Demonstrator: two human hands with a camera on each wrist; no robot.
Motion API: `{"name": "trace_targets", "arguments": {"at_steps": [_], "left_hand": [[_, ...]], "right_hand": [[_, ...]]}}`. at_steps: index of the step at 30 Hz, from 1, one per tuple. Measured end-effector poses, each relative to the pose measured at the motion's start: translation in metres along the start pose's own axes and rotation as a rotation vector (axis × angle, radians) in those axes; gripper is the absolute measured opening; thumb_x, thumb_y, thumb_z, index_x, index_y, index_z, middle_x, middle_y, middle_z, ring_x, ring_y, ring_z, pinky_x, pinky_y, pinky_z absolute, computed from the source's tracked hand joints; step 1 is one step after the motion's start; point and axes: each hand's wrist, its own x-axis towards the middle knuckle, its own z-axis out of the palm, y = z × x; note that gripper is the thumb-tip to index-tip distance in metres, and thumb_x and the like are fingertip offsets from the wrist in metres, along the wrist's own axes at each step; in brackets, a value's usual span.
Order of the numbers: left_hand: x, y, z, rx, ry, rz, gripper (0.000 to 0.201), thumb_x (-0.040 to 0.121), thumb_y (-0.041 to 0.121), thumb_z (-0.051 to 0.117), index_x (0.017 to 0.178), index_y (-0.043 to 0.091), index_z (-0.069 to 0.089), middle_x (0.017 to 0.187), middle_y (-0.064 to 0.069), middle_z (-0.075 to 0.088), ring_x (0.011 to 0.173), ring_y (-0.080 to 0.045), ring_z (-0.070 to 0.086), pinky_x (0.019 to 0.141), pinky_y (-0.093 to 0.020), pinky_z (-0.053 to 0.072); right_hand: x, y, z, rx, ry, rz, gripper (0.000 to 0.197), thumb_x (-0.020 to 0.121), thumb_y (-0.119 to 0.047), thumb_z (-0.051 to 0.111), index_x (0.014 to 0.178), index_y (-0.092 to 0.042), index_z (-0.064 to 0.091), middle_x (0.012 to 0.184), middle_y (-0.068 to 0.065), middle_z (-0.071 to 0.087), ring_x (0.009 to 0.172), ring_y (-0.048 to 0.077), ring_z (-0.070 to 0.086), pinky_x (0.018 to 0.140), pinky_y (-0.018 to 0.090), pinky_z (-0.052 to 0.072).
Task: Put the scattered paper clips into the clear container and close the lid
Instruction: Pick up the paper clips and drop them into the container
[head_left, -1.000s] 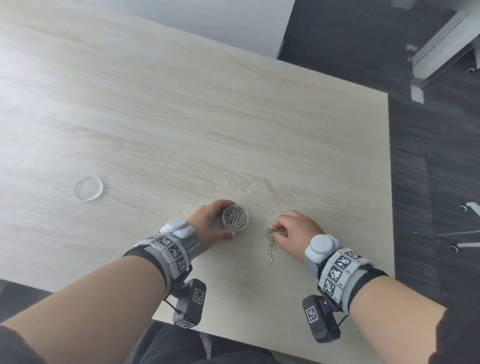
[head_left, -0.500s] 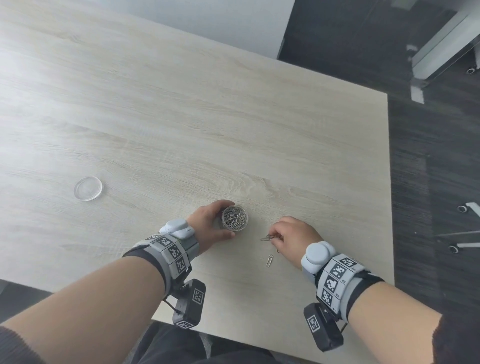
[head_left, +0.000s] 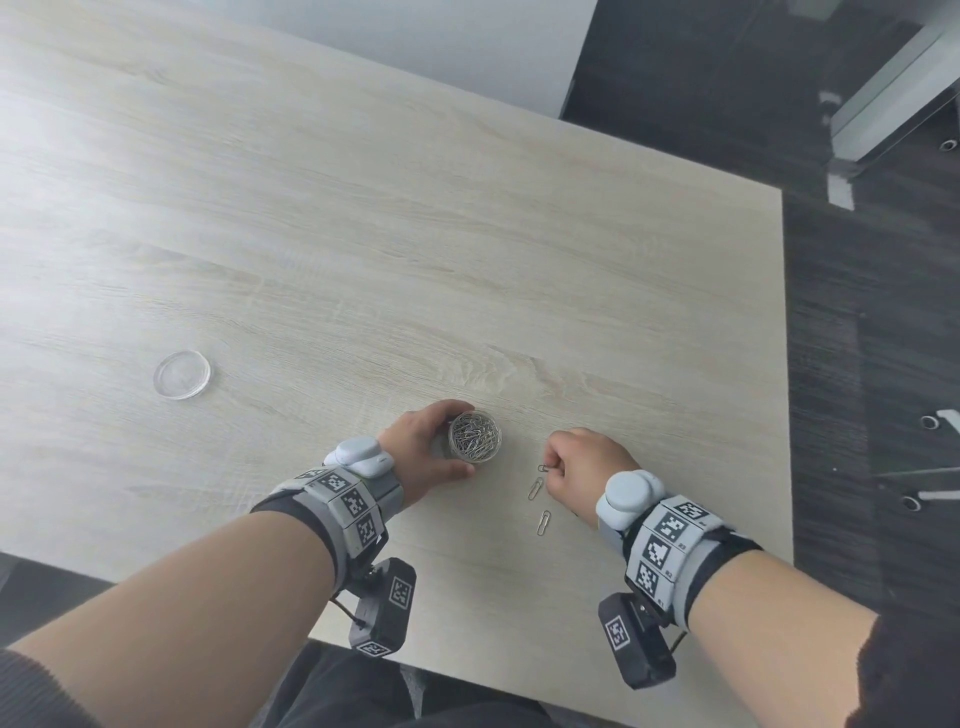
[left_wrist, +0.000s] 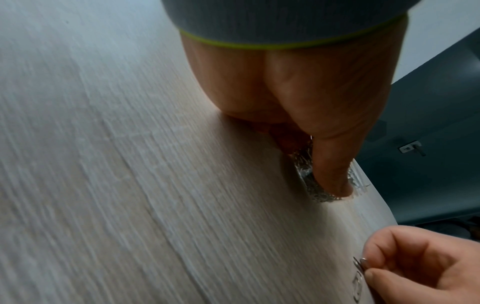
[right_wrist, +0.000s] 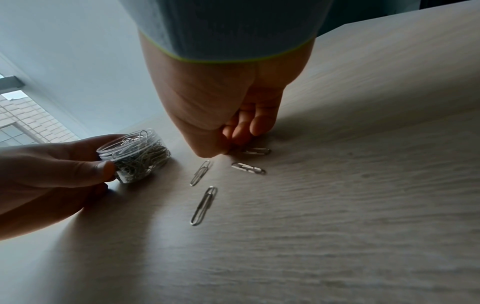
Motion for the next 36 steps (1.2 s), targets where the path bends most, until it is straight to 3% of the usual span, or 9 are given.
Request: {"name": "trace_targets", "arguments": {"at_steps": [5, 8, 11, 14, 18, 24, 30, 36], "left_hand": [[0.0, 0.0, 0.0, -0.004, -0.003, -0.002, 0.069, 0.069, 0.03, 0.085, 0.13, 0.029, 0.053, 0.116, 0.007, 0.065, 0.111, -0.013, 0.06, 0.099, -0.038, 0.048], [0.0, 0.001, 0.001, -0.01, 0.001, 0.0, 0.07, 0.068, 0.03, 0.085, 0.13, 0.028, 0.054, 0.115, 0.007, 0.066, 0.109, -0.012, 0.06, 0.098, -0.038, 0.048], [-0.001, 0.003, 0.0, -0.031, -0.014, -0.007, 0.071, 0.063, 0.039, 0.081, 0.129, 0.03, 0.054, 0.112, 0.01, 0.068, 0.107, -0.01, 0.062, 0.096, -0.04, 0.05], [0.0, 0.002, 0.0, -0.048, -0.021, -0.008, 0.073, 0.06, 0.043, 0.079, 0.127, 0.031, 0.054, 0.112, 0.009, 0.069, 0.107, -0.011, 0.063, 0.095, -0.042, 0.051], [-0.001, 0.0, 0.0, -0.04, -0.018, -0.009, 0.07, 0.06, 0.046, 0.077, 0.125, 0.036, 0.053, 0.115, 0.008, 0.067, 0.11, -0.013, 0.062, 0.097, -0.042, 0.05], [-0.001, 0.003, -0.001, -0.019, -0.023, -0.011, 0.072, 0.06, 0.047, 0.075, 0.127, 0.034, 0.053, 0.116, 0.008, 0.067, 0.11, -0.015, 0.061, 0.097, -0.041, 0.049], [-0.001, 0.005, -0.002, -0.02, -0.027, -0.02, 0.072, 0.062, 0.041, 0.077, 0.129, 0.03, 0.053, 0.117, 0.007, 0.066, 0.111, -0.014, 0.061, 0.099, -0.041, 0.048], [-0.001, 0.005, -0.002, -0.018, -0.027, -0.023, 0.069, 0.067, 0.03, 0.083, 0.129, 0.029, 0.053, 0.117, 0.007, 0.067, 0.11, -0.014, 0.061, 0.098, -0.039, 0.049]], "right_hand": [[-0.002, -0.013, -0.002, 0.248, 0.178, -0.033, 0.01, 0.077, -0.016, 0.061, 0.079, -0.025, 0.064, 0.08, -0.009, 0.059, 0.074, 0.012, 0.056, 0.072, 0.027, 0.047], [0.002, -0.034, -0.005, 0.395, 0.251, -0.12, 0.009, 0.078, -0.016, 0.067, 0.078, -0.025, 0.067, 0.078, -0.011, 0.06, 0.067, 0.001, 0.054, 0.067, 0.014, 0.042], [0.005, -0.052, -0.007, 0.469, 0.265, -0.171, 0.009, 0.077, -0.018, 0.069, 0.079, -0.027, 0.068, 0.079, -0.011, 0.061, 0.067, 0.001, 0.056, 0.066, 0.007, 0.041], [0.007, -0.054, -0.007, 0.496, 0.268, -0.187, 0.008, 0.077, -0.018, 0.07, 0.08, -0.025, 0.068, 0.081, -0.009, 0.062, 0.069, 0.004, 0.057, 0.068, 0.011, 0.044], [0.007, -0.021, -0.009, 0.426, 0.303, -0.078, 0.006, 0.08, -0.015, 0.067, 0.08, -0.021, 0.069, 0.08, -0.009, 0.063, 0.067, 0.003, 0.055, 0.064, 0.012, 0.041], [-0.012, 0.038, -0.007, 0.259, 0.196, 0.09, 0.005, 0.078, -0.023, 0.069, 0.079, -0.027, 0.066, 0.083, -0.012, 0.06, 0.071, 0.0, 0.054, 0.065, 0.016, 0.04], [-0.024, 0.043, 0.004, 0.171, 0.05, -0.038, 0.03, 0.067, -0.044, 0.078, 0.087, -0.028, 0.063, 0.087, -0.013, 0.054, 0.077, 0.004, 0.053, 0.074, 0.022, 0.045], [-0.024, 0.04, 0.005, 0.045, -0.014, -0.082, 0.007, 0.082, -0.032, 0.066, 0.083, -0.027, 0.063, 0.086, -0.013, 0.055, 0.083, 0.011, 0.056, 0.079, 0.028, 0.047]]}}
